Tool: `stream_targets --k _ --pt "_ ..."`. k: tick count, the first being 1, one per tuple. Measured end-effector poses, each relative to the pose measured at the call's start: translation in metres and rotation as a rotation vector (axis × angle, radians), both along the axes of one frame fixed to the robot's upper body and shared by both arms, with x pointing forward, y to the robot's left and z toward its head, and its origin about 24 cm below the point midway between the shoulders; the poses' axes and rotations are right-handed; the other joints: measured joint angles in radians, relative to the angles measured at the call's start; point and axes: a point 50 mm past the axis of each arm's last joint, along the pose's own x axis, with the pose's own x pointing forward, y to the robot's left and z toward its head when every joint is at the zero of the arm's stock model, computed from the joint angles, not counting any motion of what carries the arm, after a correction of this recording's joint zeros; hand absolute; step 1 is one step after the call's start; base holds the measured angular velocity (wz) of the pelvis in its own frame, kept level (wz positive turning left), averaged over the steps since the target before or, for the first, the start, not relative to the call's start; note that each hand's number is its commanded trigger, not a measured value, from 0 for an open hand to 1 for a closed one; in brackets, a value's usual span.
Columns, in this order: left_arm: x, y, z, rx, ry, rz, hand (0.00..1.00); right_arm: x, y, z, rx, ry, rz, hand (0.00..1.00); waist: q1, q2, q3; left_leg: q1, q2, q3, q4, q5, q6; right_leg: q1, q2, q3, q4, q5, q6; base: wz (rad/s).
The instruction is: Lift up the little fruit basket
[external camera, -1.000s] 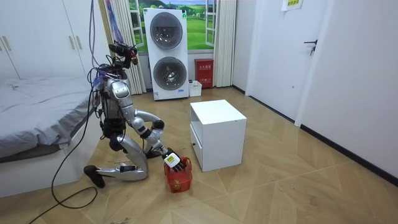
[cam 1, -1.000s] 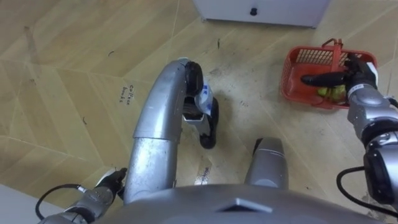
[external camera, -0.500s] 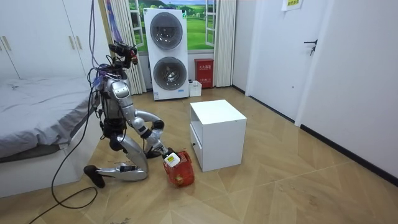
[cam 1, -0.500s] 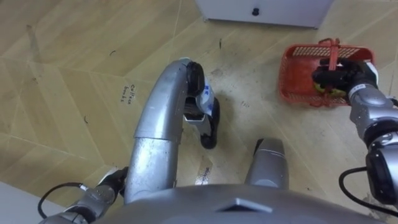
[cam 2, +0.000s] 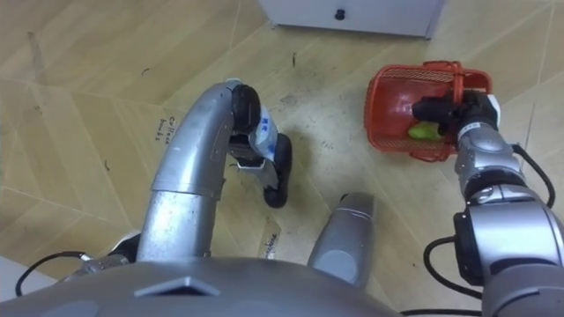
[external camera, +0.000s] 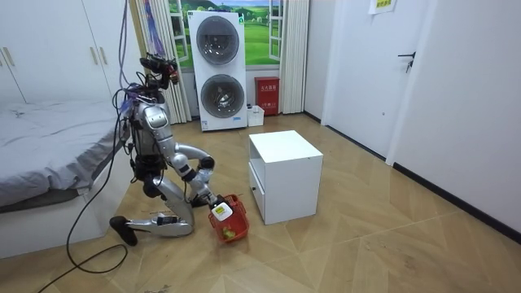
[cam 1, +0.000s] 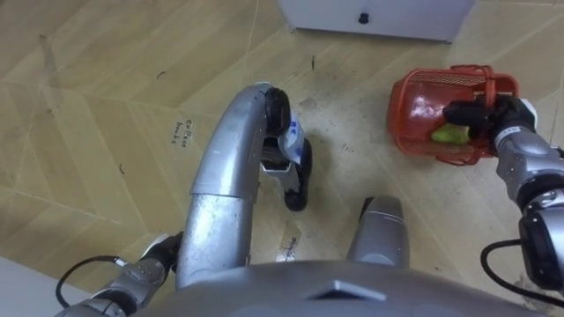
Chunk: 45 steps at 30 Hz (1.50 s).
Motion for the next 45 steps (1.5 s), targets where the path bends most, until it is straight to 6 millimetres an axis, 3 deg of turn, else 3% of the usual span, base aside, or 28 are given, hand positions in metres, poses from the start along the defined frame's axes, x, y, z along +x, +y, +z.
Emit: stream_targets --k 6,12,14,19,21,23,24,28,31,33,35,36,37,38,39,40,41,42,43,44,45 --pt "0.017 0.0 0.003 -0.005 -0.03 -0.008 0.0 0.0 0.003 -0.001 -0.007 0.009 0.018 1.0 -0.016 -0.005 0.0025 0.006 0.001 -0.012 0.01 0.0 0.001 0.019 0.013 -0.002 -0.001 0.0 0.0 -0.01" --pt "0.032 0.005 0.007 0.003 -0.072 0.023 0.0 0.003 0.006 0.0 -0.024 0.007 0.05 1.0 -0.038 -0.032 0.0102 0.028 -0.005 -0.034 0.024 -0.001 0.001 0.066 0.03 -0.013 -0.007 0.0 -0.002 0.0" --pt "0.035 0.007 0.008 0.006 -0.081 0.032 0.0 0.004 0.007 0.0 -0.029 0.003 0.053 1.0 -0.05 -0.039 0.0118 0.035 -0.018 -0.051 0.036 -0.007 -0.003 0.091 0.041 -0.023 -0.013 -0.001 -0.005 -0.05" --pt "0.041 0.011 0.01 0.021 -0.095 0.053 0.0 0.011 0.021 0.001 -0.016 -0.034 0.077 1.0 -0.08 -0.065 0.0058 0.053 -0.038 -0.107 0.078 -0.035 -0.004 0.154 0.074 -0.047 -0.031 0.0 -0.006 -0.08" --pt "0.043 0.011 0.011 0.026 -0.097 0.034 0.0 0.017 0.024 0.006 -0.015 -0.062 0.092 1.0 -0.097 -0.068 0.005 0.067 -0.038 -0.111 0.09 -0.049 0.015 0.182 0.076 -0.058 -0.045 0.001 -0.008 0.0" --pt "0.051 0.012 0.013 0.032 -0.116 0.029 0.0 0.022 0.025 0.011 -0.021 -0.09 0.099 1.0 -0.104 -0.068 0.0026 0.082 -0.039 -0.111 0.097 -0.061 0.029 0.204 0.077 -0.062 -0.065 -0.004 -0.014 0.0" --pt "0.057 0.014 0.015 0.037 -0.136 0.038 0.0 0.024 0.026 0.014 -0.024 -0.104 0.102 1.0 -0.104 -0.064 -0.0027 0.09 -0.042 -0.112 0.101 -0.071 0.035 0.221 0.086 -0.062 -0.082 -0.011 -0.019 0.0" --pt "0.074 0.015 0.021 0.065 -0.201 0.059 0.0 0.029 0.031 0.018 -0.003 -0.143 0.101 1.0 -0.104 -0.05 -0.0119 0.117 -0.051 -0.112 0.08 -0.084 0.057 0.254 0.11 -0.057 -0.16 -0.029 -0.008 0.01" --pt "0.074 0.014 0.021 0.075 -0.212 0.082 0.0 0.03 0.036 0.016 0.019 -0.14 0.103 1.0 -0.086 -0.041 -0.0162 0.184 -0.035 -0.115 -0.025 -0.08 0.066 0.257 0.139 -0.031 -0.319 -0.033 -0.006 -0.31" --pt "0.06 0.017 0.017 0.09 -0.178 0.121 0.0 0.031 0.039 0.018 0.028 -0.148 0.11 1.0 -0.066 -0.035 -0.0193 0.275 -0.019 -0.12 -0.17 -0.062 0.061 0.283 0.14 -0.041 -0.536 -0.033 -0.005 -0.57" --pt "0.052 0.019 0.015 0.109 -0.161 0.149 0.0 0.034 0.041 0.022 0.039 -0.176 0.104 1.0 -0.066 -0.039 -0.0203 0.343 -0.019 -0.124 -0.299 -0.029 0.059 0.324 0.138 -0.054 -0.733 -0.031 -0.001 -0.4" --pt "0.046 0.019 0.014 0.117 -0.149 0.161 0.0 0.037 0.043 0.025 0.041 -0.2 0.109 1.0 -0.065 -0.042 -0.0219 0.39 -0.017 -0.124 -0.388 -0.005 0.058 0.362 0.137 -0.064 -0.879 -0.022 0.014 -0.26" --pt "0.041 0.02 0.013 0.125 -0.14 0.162 0.0 0.038 0.044 0.027 0.043 -0.21 0.112 1.0 -0.065 -0.043 -0.0218 0.414 -0.018 -0.124 -0.426 0.004 0.057 0.385 0.137 -0.066 -0.949 -0.016 0.022 -0.33" --pt "0.035 0.019 0.012 0.132 -0.132 0.178 0.0 0.038 0.045 0.029 0.048 -0.232 0.11 1.0 -0.068 -0.044 -0.022 0.474 -0.018 -0.121 -0.505 0.017 0.054 0.445 0.139 -0.069 -1.092 0.011 0.025 -0.37" --pt "0.03 0.019 0.011 0.135 -0.131 0.191 0.0 0.038 0.048 0.031 0.054 -0.253 0.108 1.0 -0.066 -0.046 -0.0234 0.535 -0.019 -0.116 -0.582 0.029 0.053 0.487 0.138 -0.069 -1.2 0.078 0.027 -0.39" --pt "0.026 0.019 0.011 0.141 -0.128 0.199 0.0 0.038 0.049 0.032 0.061 -0.263 0.105 1.0 -0.066 -0.05 -0.0234 0.568 -0.019 -0.111 -0.621 0.035 0.052 0.498 0.137 -0.069 -1.232 0.125 0.028 -0.36" --pt "0.025 0.021 0.012 0.154 -0.14 0.218 0.0 0.034 0.052 0.032 0.073 -0.278 0.105 1.0 -0.066 -0.058 -0.0244 0.633 -0.019 -0.101 -0.704 0.051 0.053 0.506 0.136 -0.069 -1.27 0.251 0.023 -0.24" --pt "0.02 0.024 0.012 0.168 -0.14 0.24 0.0 0.028 0.053 0.029 0.075 -0.278 0.111 1.0 -0.063 -0.062 -0.0248 0.707 -0.021 -0.103 -0.792 0.069 0.052 0.503 0.138 -0.085 -1.282 0.42 0.029 -0.15" --pt "0.019 0.026 0.012 0.178 -0.142 0.244 0.0 0.024 0.053 0.026 0.083 -0.271 0.101 1.0 -0.063 -0.064 -0.0255 0.749 -0.022 -0.107 -0.838 0.079 0.051 0.496 0.138 -0.099 -1.281 0.517 0.024 -0.15" --pt "0.018 0.027 0.013 0.192 -0.147 0.244 0.0 0.018 0.052 0.021 0.095 -0.262 0.074 1.0 -0.056 -0.062 -0.0274 0.827 -0.013 -0.12 -0.921 0.095 0.046 0.473 0.138 -0.115 -1.259 0.578 0.024 -0.44" --pt "0.019 0.028 0.013 0.205 -0.153 0.245 0.0 0.016 0.052 0.019 0.092 -0.252 0.078 1.0 -0.034 -0.059 -0.0284 0.893 0.002 -0.125 -0.986 0.108 0.038 0.415 0.142 -0.126 -1.223 0.492 0.018 -0.47"
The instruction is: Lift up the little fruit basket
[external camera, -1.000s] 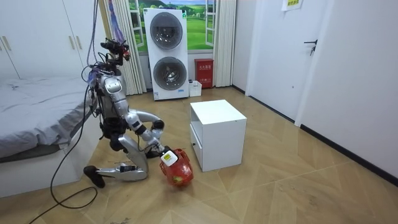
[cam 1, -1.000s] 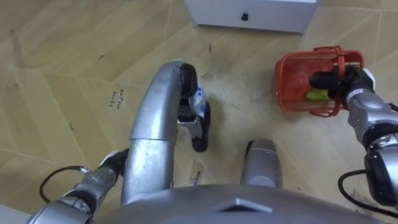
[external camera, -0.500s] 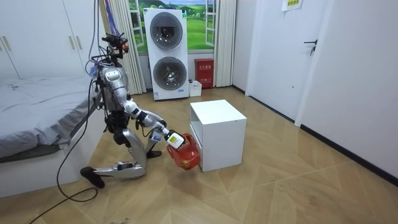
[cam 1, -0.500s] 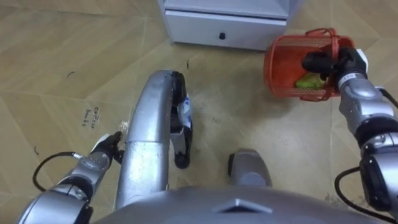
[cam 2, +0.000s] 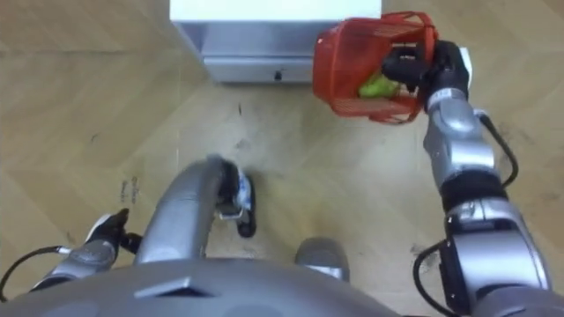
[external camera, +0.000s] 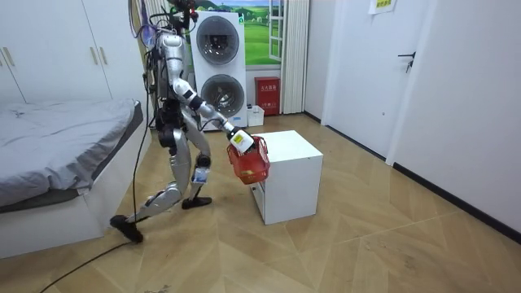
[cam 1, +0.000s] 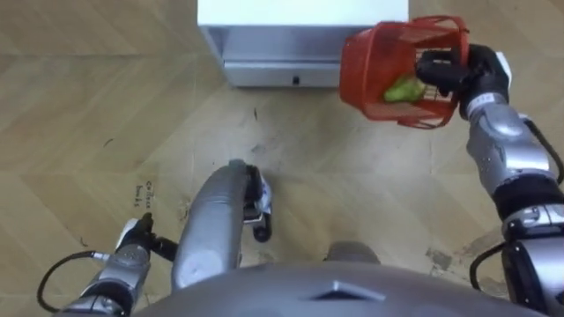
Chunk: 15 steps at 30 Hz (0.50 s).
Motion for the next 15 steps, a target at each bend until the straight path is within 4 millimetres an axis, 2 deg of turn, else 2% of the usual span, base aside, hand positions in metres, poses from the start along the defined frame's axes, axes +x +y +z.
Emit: stream_targets --k 1,2,3,4,5,6,7,8,9,10,11,12,15 --pt "-0.001 0.0 0.0 0.004 0.0 0.003 0.0 -0.002 0.0 -0.001 -0.005 0.004 0.003 1.0 -0.002 0.009 -0.0047 0.027 0.003 -0.017 -0.027 0.007 -0.004 -0.025 0.006 -0.021 -0.003 -0.045 0.001 -0.34" --pt "0.0 0.001 0.0 0.012 -0.006 0.008 0.0 -0.006 -0.001 -0.002 -0.013 0.006 0.001 1.0 -0.004 0.024 -0.0108 0.074 0.012 -0.047 -0.077 0.017 -0.018 -0.07 0.022 -0.056 -0.039 -0.121 0.001 0.0" --pt "0.001 0.001 0.001 0.021 -0.016 0.005 0.0 -0.009 -0.002 -0.002 -0.023 0.003 0.001 1.0 -0.008 0.032 -0.0134 0.115 0.023 -0.062 -0.117 0.027 -0.03 -0.112 0.027 -0.091 -0.116 -0.173 -0.004 0.1" --pt "0.003 0.002 0.002 0.029 -0.029 0.008 0.0 -0.011 -0.001 -0.001 -0.031 -0.004 0.004 1.0 -0.013 0.034 -0.0137 0.148 0.036 -0.065 -0.14 0.035 -0.04 -0.139 0.032 -0.126 -0.252 -0.191 -0.008 0.09" --pt "0.004 0.001 0.002 0.028 -0.034 0.01 0.0 -0.01 -0.001 -0.001 -0.034 -0.005 0.006 1.0 -0.015 0.033 -0.0136 0.16 0.04 -0.066 -0.144 0.037 -0.043 -0.15 0.034 -0.14 -0.328 -0.194 -0.012 0.11" --pt "0.003 -0.001 0.001 0.019 -0.035 0.014 0.0 -0.01 -0.001 0.0 -0.04 -0.011 -0.003 1.0 -0.013 0.033 -0.0163 0.176 0.049 -0.064 -0.127 0.036 -0.044 -0.161 0.04 -0.16 -0.442 -0.187 -0.036 0.08" --pt "0.001 -0.004 0.0 0.012 -0.032 0.011 0.0 -0.011 -0.001 0.0 -0.043 -0.011 -0.01 1.0 -0.014 0.039 -0.0236 0.178 0.06 -0.061 -0.116 0.038 -0.054 -0.142 0.046 -0.165 -0.454 -0.173 -0.046 -0.04" --pt "-0.005 -0.005 -0.002 0.01 -0.019 0.009 0.0 -0.01 0.003 0.001 -0.03 -0.02 -0.011 1.0 -0.006 0.042 -0.0188 0.172 0.08 -0.051 -0.098 0.053 -0.084 -0.084 0.073 -0.172 -0.516 -0.152 -0.064 0.04" --pt "-0.012 -0.004 -0.003 0.017 0.003 0.003 0.0 -0.01 0.008 -0.001 -0.013 -0.023 -0.008 1.0 -0.016 0.04 -0.0168 0.17 0.081 -0.052 -0.153 0.059 -0.096 -0.034 0.091 -0.171 -0.577 -0.138 -0.066 0.15" --pt "-0.013 -0.004 -0.003 0.021 0.01 -0.008 0.0 -0.01 0.008 -0.001 -0.012 -0.022 -0.008 1.0 -0.025 0.04 -0.0169 0.166 0.07 -0.052 -0.203 0.071 -0.088 -0.014 0.094 -0.162 -0.599 -0.135 -0.065 0.39" --pt "-0.016 -0.005 -0.003 0.028 0.024 -0.019 0.0 -0.01 0.006 -0.001 -0.012 -0.022 -0.013 1.0 -0.035 0.039 -0.0159 0.156 0.056 -0.046 -0.295 0.18 -0.061 0.014 0.094 -0.164 -0.627 -0.135 -0.064 0.18" --pt "-0.026 -0.003 -0.004 0.042 0.055 -0.025 0.0 -0.013 0.009 -0.003 0.002 -0.017 -0.006 1.0 -0.025 0.02 -0.0232 0.192 0.049 -0.029 -0.322 0.198 -0.059 0.039 0.087 -0.157 -0.66 -0.13 -0.051 0.13" --pt "-0.049 -0.005 -0.007 0.051 0.136 -0.028 0.0 -0.012 0.01 0.003 0.0 -0.051 0.021 1.0 -0.025 0.016 -0.0222 0.265 0.041 -0.017 -0.366 0.201 -0.055 0.126 0.102 -0.17 -0.784 -0.095 -0.037 -0.13"
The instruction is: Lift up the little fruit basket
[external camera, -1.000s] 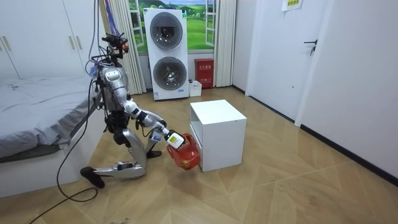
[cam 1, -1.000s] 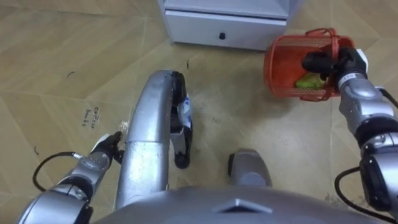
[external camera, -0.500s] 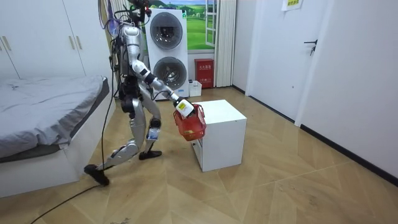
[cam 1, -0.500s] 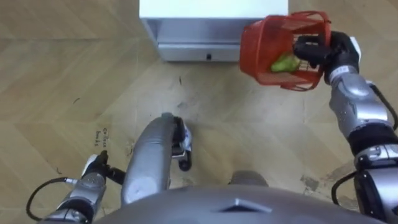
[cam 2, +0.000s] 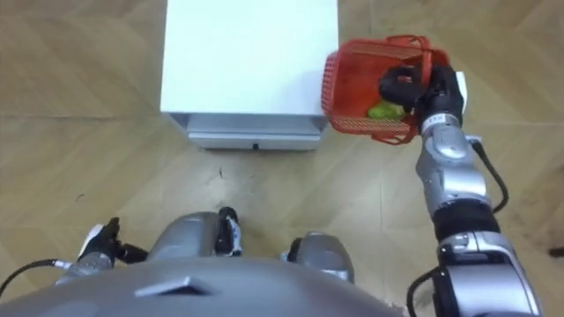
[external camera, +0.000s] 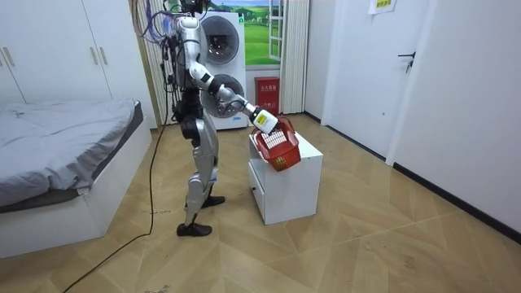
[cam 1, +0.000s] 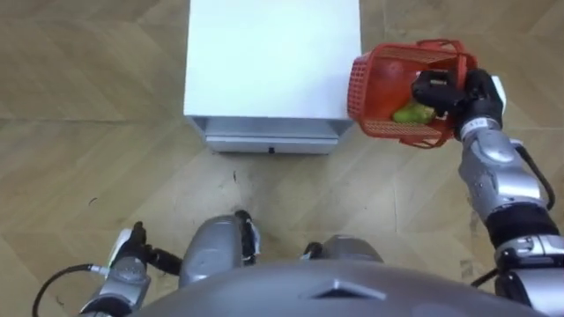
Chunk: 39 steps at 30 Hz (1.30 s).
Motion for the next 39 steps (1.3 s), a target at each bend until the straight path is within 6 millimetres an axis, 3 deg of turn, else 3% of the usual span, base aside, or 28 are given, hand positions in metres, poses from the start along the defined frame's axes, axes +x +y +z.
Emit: stream_targets --k 3,8,17,20,23,25,28,29,31,33,34,36,37,39 --pt "-0.008 0.001 0.0 0.0 0.022 0.031 0.0 0.003 0.004 0.012 -0.002 -0.059 0.033 1.0 -0.002 0.006 0.0006 0.043 -0.006 -0.003 -0.02 0.0 0.0 0.068 0.005 -0.011 -0.079 0.027 0.0 -0.18" --pt "-0.005 -0.001 -0.001 -0.013 0.009 0.045 0.0 0.007 0.009 0.02 -0.043 -0.091 0.102 1.0 -0.007 0.021 0.0037 0.08 -0.007 -0.012 -0.035 0.001 -0.002 0.096 0.008 -0.017 -0.077 0.028 -0.001 -0.03" --pt "-0.009 -0.008 -0.003 -0.048 0.05 0.023 0.0 0.01 0.016 0.033 -0.086 -0.124 0.181 1.0 0.0 0.014 0.0017 0.097 -0.011 -0.014 -0.081 0.008 -0.014 0.09 0.0 -0.064 -0.054 0.027 -0.001 0.06" --pt "-0.011 -0.006 -0.003 -0.058 0.062 0.022 0.0 0.01 0.025 0.03 -0.053 -0.126 0.182 1.0 0.015 0.003 -0.0061 0.099 -0.026 -0.012 -0.08 0.005 -0.008 0.092 -0.008 -0.058 -0.045 0.026 0.003 -0.04" --pt "-0.009 -0.007 -0.003 -0.077 0.065 0.008 0.0 0.01 0.027 0.029 -0.048 -0.123 0.197 1.0 0.015 0.007 -0.0033 0.099 -0.031 -0.005 -0.064 -0.009 0.01 0.091 -0.023 -0.062 -0.004 0.019 0.014 0.03" --pt "-0.006 -0.008 -0.003 -0.09 0.056 0.003 0.0 0.01 0.028 0.029 -0.043 -0.121 0.2 1.0 0.018 0.012 -0.0043 0.097 -0.045 0.005 -0.062 -0.023 0.03 0.05 -0.053 -0.057 0.082 0.009 0.032 -0.04" --pt "-0.007 -0.008 -0.003 -0.1 0.059 0.0 0.0 0.01 0.031 0.027 -0.03 -0.111 0.2 1.0 0.015 0.017 -0.0034 0.113 -0.062 0.004 -0.062 -0.037 0.05 -0.025 -0.102 -0.047 0.278 0.006 0.036 0.03" --pt "-0.009 -0.008 -0.003 -0.102 0.063 0.0 0.0 0.009 0.031 0.025 -0.025 -0.101 0.205 1.0 0.006 0.017 0.0018 0.13 -0.08 0.001 -0.055 -0.047 0.063 -0.064 -0.131 -0.025 0.393 0.019 0.034 0.2" --pt "-0.008 -0.009 -0.004 -0.111 0.06 -0.004 0.0 0.008 0.031 0.024 -0.022 -0.092 0.207 1.0 -0.007 0.034 0.0067 0.165 -0.096 -0.003 -0.041 -0.067 0.084 -0.127 -0.159 0.019 0.556 0.106 0.014 0.11" --pt "-0.003 -0.006 -0.003 -0.108 0.044 -0.012 0.0 0.008 0.033 0.023 -0.014 -0.091 0.225 1.0 -0.013 0.053 0.0022 0.178 -0.096 -0.022 -0.044 -0.071 0.093 -0.164 -0.156 0.03 0.605 0.172 0.008 0.1" --pt "0.0 -0.005 -0.002 -0.104 0.037 -0.017 0.0 0.008 0.034 0.023 -0.011 -0.089 0.232 1.0 -0.016 0.056 0.0037 0.18 -0.096 -0.026 -0.047 -0.071 0.097 -0.169 -0.153 0.032 0.606 0.171 0.01 0.15" --pt "0.015 0.002 0.002 -0.083 -0.005 -0.034 0.0 0.007 0.035 0.022 0.014 -0.087 0.259 1.0 -0.008 0.058 0.005 0.183 -0.094 -0.038 -0.05 -0.074 0.103 -0.198 -0.127 0.03 0.554 0.094 0.023 0.14" --pt "0.015 0.003 0.002 -0.082 -0.008 -0.033 0.0 0.006 0.036 0.021 0.019 -0.085 0.264 1.0 -0.008 0.059 0.0056 0.186 -0.092 -0.042 -0.053 -0.073 0.103 -0.199 -0.114 0.026 0.52 0.08 0.024 0.17" --pt "0.024 0.003 0.004 -0.078 -0.044 -0.023 0.0 0.002 0.039 0.016 0.012 -0.056 0.292 1.0 0.001 0.056 0.0039 0.203 -0.091 -0.047 -0.077 -0.073 0.103 -0.194 -0.052 0.045 0.306 0.065 0.021 0.11"
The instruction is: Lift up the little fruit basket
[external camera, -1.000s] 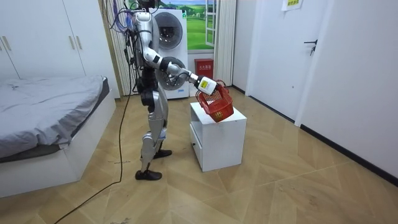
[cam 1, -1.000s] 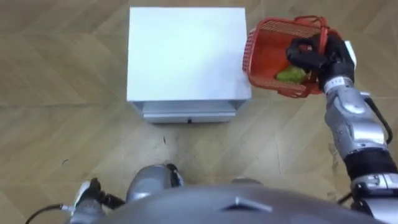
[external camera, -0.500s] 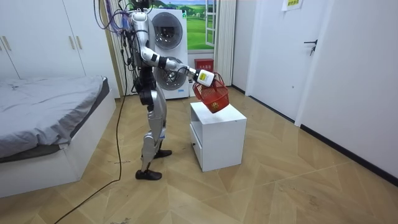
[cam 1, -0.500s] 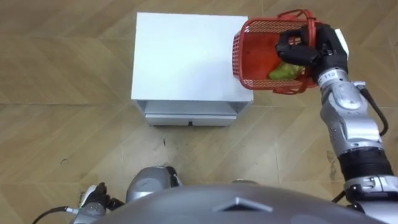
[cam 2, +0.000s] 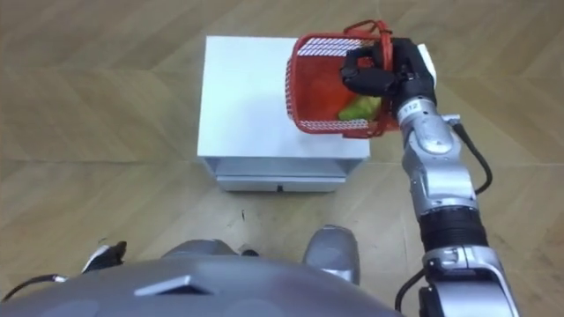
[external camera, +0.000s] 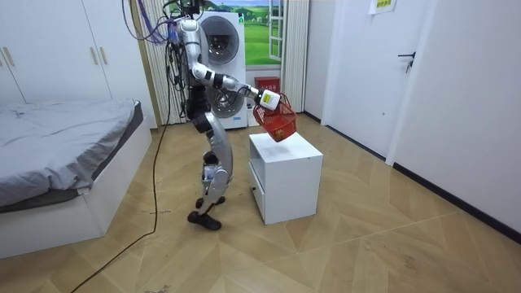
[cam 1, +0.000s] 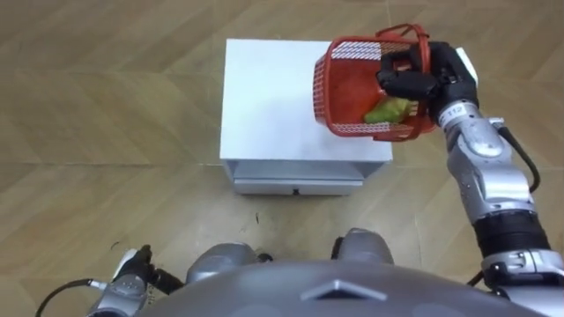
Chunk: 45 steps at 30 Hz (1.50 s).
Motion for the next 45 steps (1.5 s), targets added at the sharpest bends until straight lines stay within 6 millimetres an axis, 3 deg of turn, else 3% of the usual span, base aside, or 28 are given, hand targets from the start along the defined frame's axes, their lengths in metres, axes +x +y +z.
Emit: stream_targets --k 1,2,3,4,9,13,14,15,21,27,29,30,31,32,33,34,35,37,38,43,45 --pt "0.001 0.0 0.0 0.0 -0.004 0.0 0.0 -0.001 0.002 -0.002 -0.006 0.008 0.01 1.0 0.002 0.0 -0.0007 0.003 -0.001 -0.002 -0.005 0.0 0.0 0.011 0.012 0.001 -0.062 0.005 -0.003 0.09" --pt "0.003 -0.001 0.0 0.001 -0.012 -0.001 0.0 -0.006 0.005 -0.006 -0.01 0.027 0.036 1.0 0.009 -0.006 -0.0032 0.013 -0.004 -0.004 -0.014 -0.001 -0.002 0.035 0.035 0.0 -0.189 0.054 -0.022 0.18" --pt "0.002 -0.004 -0.001 -0.005 -0.012 -0.002 0.0 -0.012 0.006 -0.012 -0.016 0.058 0.061 1.0 0.016 0.004 -0.0068 0.023 0.003 -0.016 -0.023 -0.002 -0.006 0.061 0.055 -0.003 -0.235 0.09 -0.014 0.09" --pt "0.002 -0.005 -0.001 -0.008 -0.012 -0.006 0.0 -0.017 0.009 -0.016 -0.011 0.08 0.082 1.0 0.025 0.01 -0.0054 0.034 0.013 -0.015 -0.036 -0.003 -0.01 0.087 0.071 -0.003 -0.277 0.099 -0.017 0.0" --pt "-0.013 -0.003 -0.003 0.0 0.036 0.008 0.0 -0.023 0.018 -0.027 0.003 0.135 0.147 1.0 0.065 0.007 -0.0026 0.068 0.035 -0.006 -0.088 0.003 -0.025 0.138 0.105 -0.007 -0.369 0.12 -0.023 -0.08" --pt "-0.025 -0.005 -0.005 0.003 0.077 0.007 0.0 -0.026 0.019 -0.031 0.015 0.159 0.167 1.0 0.071 0.001 -0.0032 0.069 0.038 -0.005 -0.091 0.003 -0.026 0.154 0.109 -0.019 -0.404 0.122 -0.022 0.08" --pt "-0.027 -0.006 -0.005 0.004 0.09 -0.003 0.0 -0.028 0.021 -0.034 0.017 0.173 0.178 0.45 0.075 0.002 -0.0029 0.071 0.038 -0.005 -0.091 0.003 -0.026 0.165 0.112 -0.018 -0.421 0.125 -0.02 0.08" --pt "-0.029 -0.007 -0.006 0.003 0.101 -0.009 0.0 -0.03 0.023 -0.038 0.018 0.191 0.186 0.0 0.076 0.001 -0.0033 0.071 0.038 -0.005 -0.091 0.003 -0.026 0.174 0.113 -0.019 -0.435 0.127 -0.018 0.07" --pt "-0.032 -0.009 -0.007 -0.007 0.128 -0.003 0.0 -0.036 0.043 -0.047 0.043 0.231 0.27 0.0 0.098 0.005 -0.0008 0.065 0.043 -0.003 -0.092 0.003 -0.026 0.18 0.118 -0.029 -0.454 0.129 -0.019 -0.02" --pt "-0.037 -0.016 -0.009 -0.034 0.159 0.008 0.0 -0.035 0.044 -0.052 0.047 0.254 0.269 0.0 0.098 0.008 0.0011 0.066 0.047 -0.001 -0.091 0.003 -0.028 0.185 0.123 -0.034 -0.463 0.13 -0.022 0.04" --pt "-0.039 -0.016 -0.009 -0.034 0.167 0.012 0.0 -0.035 0.044 -0.052 0.042 0.254 0.269 0.0 0.096 0.007 0.0004 0.061 0.048 0.007 -0.081 0.003 -0.052 0.194 0.12 -0.034 -0.482 0.137 -0.031 0.07" --pt "-0.04 -0.016 -0.009 -0.034 0.17 0.013 0.0 -0.036 0.046 -0.052 0.037 0.255 0.271 0.0 0.088 -0.005 0.0054 0.007 0.045 0.024 0.021 -0.007 -0.101 0.209 0.095 -0.01 -0.499 0.145 -0.034 0.42" --pt "-0.036 -0.016 -0.009 -0.035 0.159 0.002 0.0 -0.038 0.049 -0.054 0.042 0.26 0.265 0.0 0.077 -0.037 0.0166 -0.091 0.044 0.021 0.089 -0.044 -0.142 0.212 0.061 0.074 -0.507 0.146 -0.031 0.7" --pt "-0.031 -0.017 -0.009 -0.037 0.147 -0.009 0.0 -0.038 0.047 -0.055 0.038 0.262 0.254 0.0 0.067 -0.034 0.013 -0.138 0.063 0.006 0.047 -0.033 -0.144 0.2 0.059 0.086 -0.498 0.143 -0.028 0.9" --pt "-0.021 -0.02 -0.008 -0.04 0.12 -0.034 0.0 -0.038 0.039 -0.056 0.026 0.271 0.223 0.0 0.07 -0.022 0.0007 -0.212 0.095 0.031 0.049 0.036 -0.11 0.162 0.05 0.084 -0.458 0.105 0.012 0.63" --pt "-0.02 -0.02 -0.008 -0.041 0.117 -0.037 0.0 -0.04 0.039 -0.058 0.022 0.284 0.22 0.0 0.079 -0.029 -0.0036 -0.208 0.096 0.058 0.049 0.038 -0.1 0.16 0.048 0.074 -0.448 0.094 0.022 0.33" --pt "-0.024 -0.02 -0.009 -0.043 0.129 -0.034 0.0 -0.043 0.044 -0.061 0.025 0.297 0.235 0.0 0.104 -0.032 -0.0038 -0.188 0.094 0.071 0.038 0.04 -0.093 0.171 0.043 0.028 -0.451 0.096 0.026 -0.12" --pt "-0.035 -0.021 -0.01 -0.058 0.172 -0.027 0.0 -0.045 0.051 -0.061 0.03 0.295 0.27 0.0 0.122 -0.022 0.0029 -0.136 0.093 0.083 0.017 0.042 -0.09 0.203 0.05 -0.027 -0.454 0.099 0.022 -0.21" --pt "-0.043 -0.023 -0.01 -0.061 0.193 -0.021 0.0 -0.044 0.053 -0.059 0.03 0.287 0.29 0.0 0.123 -0.019 0.0019 -0.106 0.091 0.085 -0.003 0.042 -0.09 0.22 0.051 -0.043 -0.452 0.1 0.019 -0.18" --pt "-0.045 -0.028 -0.012 -0.088 0.206 -0.016 0.0 -0.041 0.053 -0.056 0.022 0.27 0.305 0.0 0.117 0.0 0.0051 -0.079 0.09 0.085 -0.034 0.043 -0.092 0.232 0.057 -0.057 -0.453 0.077 0.011 -0.08" --pt "-0.045 -0.031 -0.012 -0.099 0.206 -0.016 0.0 -0.042 0.053 -0.056 0.025 0.275 0.308 0.0 0.112 0.013 0.0022 -0.075 0.094 0.085 -0.046 0.047 -0.098 0.225 0.063 -0.062 -0.449 0.075 0.007 -0.15"
